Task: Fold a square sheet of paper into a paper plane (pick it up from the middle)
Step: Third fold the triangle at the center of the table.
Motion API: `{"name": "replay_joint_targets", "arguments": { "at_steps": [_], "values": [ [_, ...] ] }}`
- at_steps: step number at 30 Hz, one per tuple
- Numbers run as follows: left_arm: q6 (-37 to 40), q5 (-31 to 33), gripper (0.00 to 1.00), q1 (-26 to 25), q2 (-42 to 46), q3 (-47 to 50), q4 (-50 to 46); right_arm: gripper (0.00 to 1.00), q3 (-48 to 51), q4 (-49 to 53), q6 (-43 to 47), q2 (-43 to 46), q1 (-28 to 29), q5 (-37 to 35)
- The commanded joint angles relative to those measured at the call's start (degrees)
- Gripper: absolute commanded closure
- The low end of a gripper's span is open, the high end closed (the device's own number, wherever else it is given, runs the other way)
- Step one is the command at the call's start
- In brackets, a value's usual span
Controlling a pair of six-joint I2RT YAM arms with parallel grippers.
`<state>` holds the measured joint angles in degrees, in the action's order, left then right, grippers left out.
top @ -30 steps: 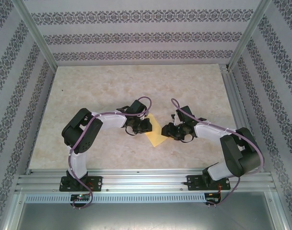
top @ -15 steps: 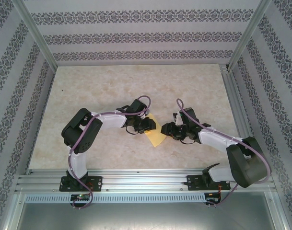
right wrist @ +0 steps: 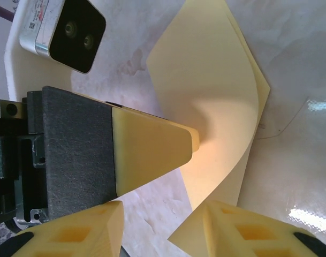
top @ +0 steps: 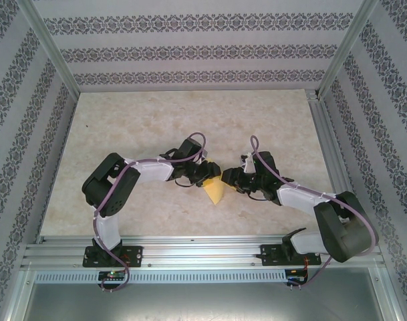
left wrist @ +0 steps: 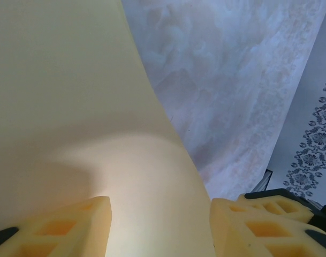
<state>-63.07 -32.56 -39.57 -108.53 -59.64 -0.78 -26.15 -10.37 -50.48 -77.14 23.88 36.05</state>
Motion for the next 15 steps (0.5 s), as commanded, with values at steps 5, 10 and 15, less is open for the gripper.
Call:
{"name": "replay_joint_targets", "arguments": {
  "at_steps": [5,10,15],
  "values": [
    [-6.30,-2.33,0.44,-0.86,0.63,2.88,8.38,0.56,1.45,-6.56,-1.73,-2.43,0.20,1.92],
    [-6.84,-3.29,0.46,-0.86,0.77,3.27,9.73,0.55,1.80,-8.17,-2.14,-3.61,0.20,1.98],
    [-8.59,-4.75,0.61,-0.88,0.97,5.12,13.19,0.55,2.64,-11.82,-3.73,-5.07,0.14,2.27]
  ]
}}
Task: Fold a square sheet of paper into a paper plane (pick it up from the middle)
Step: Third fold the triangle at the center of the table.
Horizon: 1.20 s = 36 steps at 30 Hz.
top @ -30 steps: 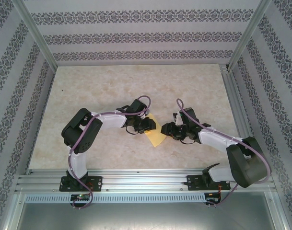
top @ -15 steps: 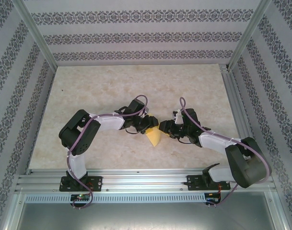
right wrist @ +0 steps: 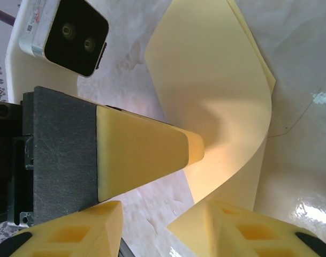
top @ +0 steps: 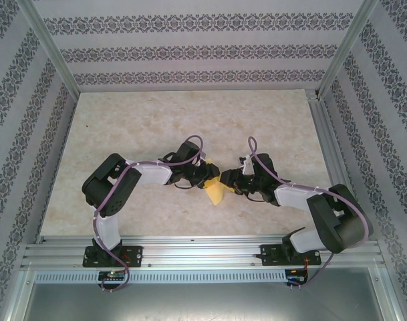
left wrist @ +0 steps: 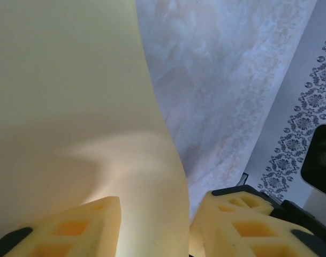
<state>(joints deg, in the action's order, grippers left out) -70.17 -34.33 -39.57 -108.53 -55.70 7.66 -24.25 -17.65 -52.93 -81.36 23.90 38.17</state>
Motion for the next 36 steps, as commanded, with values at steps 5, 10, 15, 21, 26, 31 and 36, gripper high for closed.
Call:
{"name": "replay_joint_targets", "arguments": {
  "at_steps": [5,10,15,21,26,31,36],
  "values": [
    [-0.65,-4.32,0.62,-0.95,0.96,1.51,4.15,0.55,1.29,-6.59,-2.26,-1.65,0.01,0.11],
    [-0.24,-4.93,0.67,-1.03,1.00,2.61,4.76,0.55,1.81,-7.19,-2.48,-1.96,-0.15,-0.18],
    [-0.50,-5.29,0.71,-1.12,1.10,3.41,6.04,0.55,2.65,-8.08,-3.14,-1.70,-0.86,-0.16],
    [-0.82,-4.96,0.71,-1.12,1.31,3.88,6.67,0.53,4.29,-11.76,-5.50,-1.60,-2.40,0.34],
    [-1.21,-5.49,0.71,-1.21,0.88,4.03,8.07,0.46,6.25,-19.80,-9.52,-5.04,-2.96,1.99],
    [-1.27,-5.52,0.71,-1.43,0.91,4.15,8.15,0.41,7.81,-31.87,-15.08,-10.68,-3.33,2.96],
    [-1.12,-6.60,0.71,-1.78,0.29,3.87,8.34,0.39,8.86,-40.41,-18.71,-15.36,-3.33,3.00]
  ]
}}
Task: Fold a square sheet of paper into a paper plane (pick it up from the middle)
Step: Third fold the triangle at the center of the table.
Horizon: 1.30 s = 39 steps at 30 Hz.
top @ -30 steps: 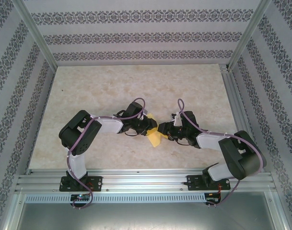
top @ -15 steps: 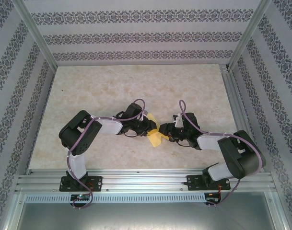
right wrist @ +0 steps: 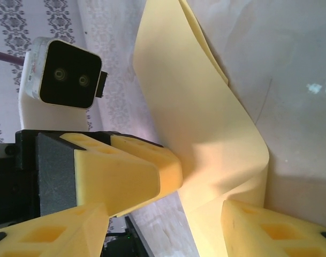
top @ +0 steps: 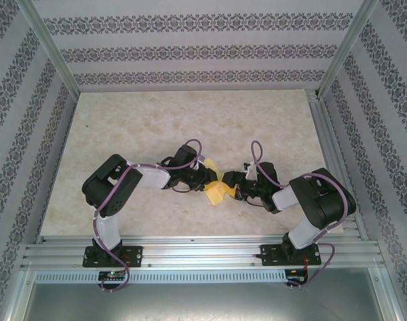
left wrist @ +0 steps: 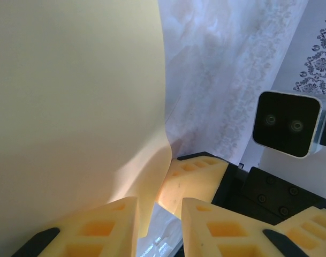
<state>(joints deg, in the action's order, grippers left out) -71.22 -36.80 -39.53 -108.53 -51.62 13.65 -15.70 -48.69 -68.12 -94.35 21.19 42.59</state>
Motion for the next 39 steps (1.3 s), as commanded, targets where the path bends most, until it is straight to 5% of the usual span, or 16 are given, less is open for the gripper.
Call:
{"name": "replay_joint_targets", "arguments": {
  "at_steps": [1,6,19,29,39],
  "values": [
    [0.00,-4.25,0.71,-1.87,0.17,-0.25,2.20,0.37,0.56,-10.81,-4.26,-2.99,-0.69,-1.53],
    [0.14,-3.30,0.71,-1.96,0.35,0.54,1.61,0.29,1.37,-12.72,-5.12,-3.85,-0.97,-2.37],
    [4.06,-1.99,0.73,-2.57,0.41,-0.66,-4.67,0.27,2.61,-12.66,-6.06,-1.54,-2.16,-3.56],
    [3.32,-1.56,0.74,-2.66,1.14,-0.50,-2.00,0.25,1.40,-0.43,-1.23,4.18,-2.47,-4.38],
    [3.19,-1.97,0.69,-2.84,0.85,-1.03,-1.02,0.25,1.64,-10.13,-5.88,-0.29,-2.38,-2.78]
  ]
}}
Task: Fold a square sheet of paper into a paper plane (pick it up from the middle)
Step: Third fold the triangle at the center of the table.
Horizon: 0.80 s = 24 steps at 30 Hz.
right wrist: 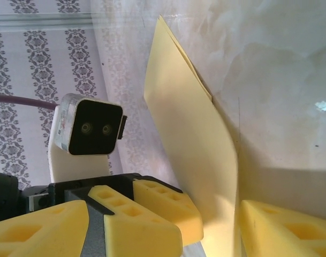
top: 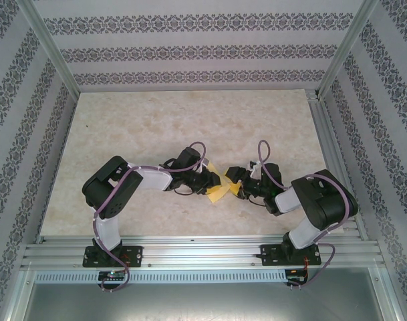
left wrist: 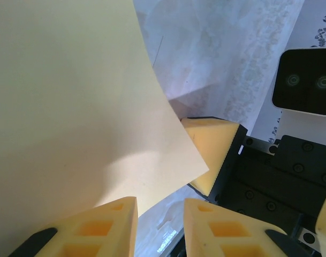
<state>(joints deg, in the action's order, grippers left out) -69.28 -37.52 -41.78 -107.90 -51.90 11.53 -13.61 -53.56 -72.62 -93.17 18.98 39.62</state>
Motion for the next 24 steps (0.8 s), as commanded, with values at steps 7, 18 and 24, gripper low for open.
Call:
{"name": "replay_joint_targets", "arguments": {
  "at_steps": [7,18,24],
  "values": [
    [1.60,-1.24,0.65,-0.73,-0.08,-0.88,1.24,0.26,-0.28,-3.17,-0.65,0.62,0.18,0.28],
    [1.06,0.64,0.70,-0.76,-0.38,-0.92,1.55,0.26,-2.87,23.02,9.24,14.38,0.44,-1.75],
    [0.66,-0.35,0.64,-0.76,-0.24,-1.26,3.35,0.26,-4.99,21.05,8.13,12.44,1.85,-0.79]
  ]
}}
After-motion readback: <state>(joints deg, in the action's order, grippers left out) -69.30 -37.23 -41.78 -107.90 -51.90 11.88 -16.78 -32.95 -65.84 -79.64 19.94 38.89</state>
